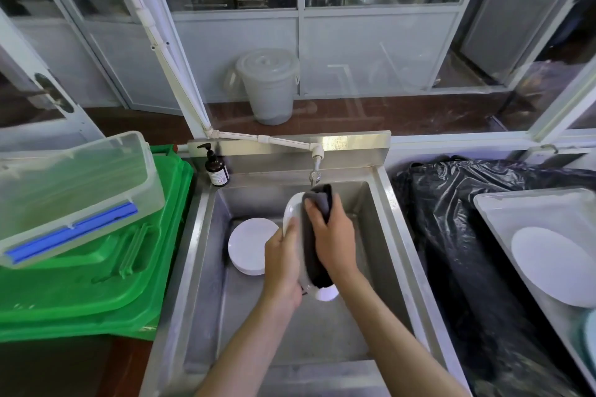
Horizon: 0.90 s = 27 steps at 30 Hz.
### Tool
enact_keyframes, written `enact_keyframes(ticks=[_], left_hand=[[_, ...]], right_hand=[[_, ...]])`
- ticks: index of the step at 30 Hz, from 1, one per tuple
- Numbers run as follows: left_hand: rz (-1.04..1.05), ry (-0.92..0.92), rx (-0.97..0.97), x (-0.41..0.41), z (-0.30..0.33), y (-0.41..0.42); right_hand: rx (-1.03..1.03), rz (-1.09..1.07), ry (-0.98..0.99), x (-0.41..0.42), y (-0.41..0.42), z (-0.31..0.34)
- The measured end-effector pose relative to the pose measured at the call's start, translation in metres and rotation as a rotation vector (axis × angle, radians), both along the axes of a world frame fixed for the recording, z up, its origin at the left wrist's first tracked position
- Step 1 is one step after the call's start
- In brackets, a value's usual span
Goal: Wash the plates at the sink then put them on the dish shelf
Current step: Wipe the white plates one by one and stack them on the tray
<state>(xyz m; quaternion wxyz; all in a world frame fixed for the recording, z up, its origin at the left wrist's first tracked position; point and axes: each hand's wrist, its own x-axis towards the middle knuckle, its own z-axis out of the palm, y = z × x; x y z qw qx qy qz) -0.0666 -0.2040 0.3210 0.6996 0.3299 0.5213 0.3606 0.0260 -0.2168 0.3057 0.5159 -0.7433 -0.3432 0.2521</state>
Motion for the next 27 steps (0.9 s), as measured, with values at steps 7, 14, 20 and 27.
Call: enact_keyframes(ticks=[7, 14, 20, 27], left_hand=[[0.007, -0.031, 0.053, -0.010, 0.002, 0.001], [0.034, -0.034, 0.166, -0.016, 0.006, 0.000], [-0.039, 0.164, 0.400, -0.014, 0.008, -0.013], [-0.282, 0.483, 0.804, -0.013, -0.022, -0.024]], right_hand=[[-0.078, -0.080, 0.117, 0.005, -0.023, -0.011], [0.029, -0.003, 0.102, -0.009, -0.027, -0.014], [-0.079, -0.208, 0.368, -0.003, -0.024, -0.015], [0.041, -0.063, 0.695, -0.002, -0.017, 0.003]])
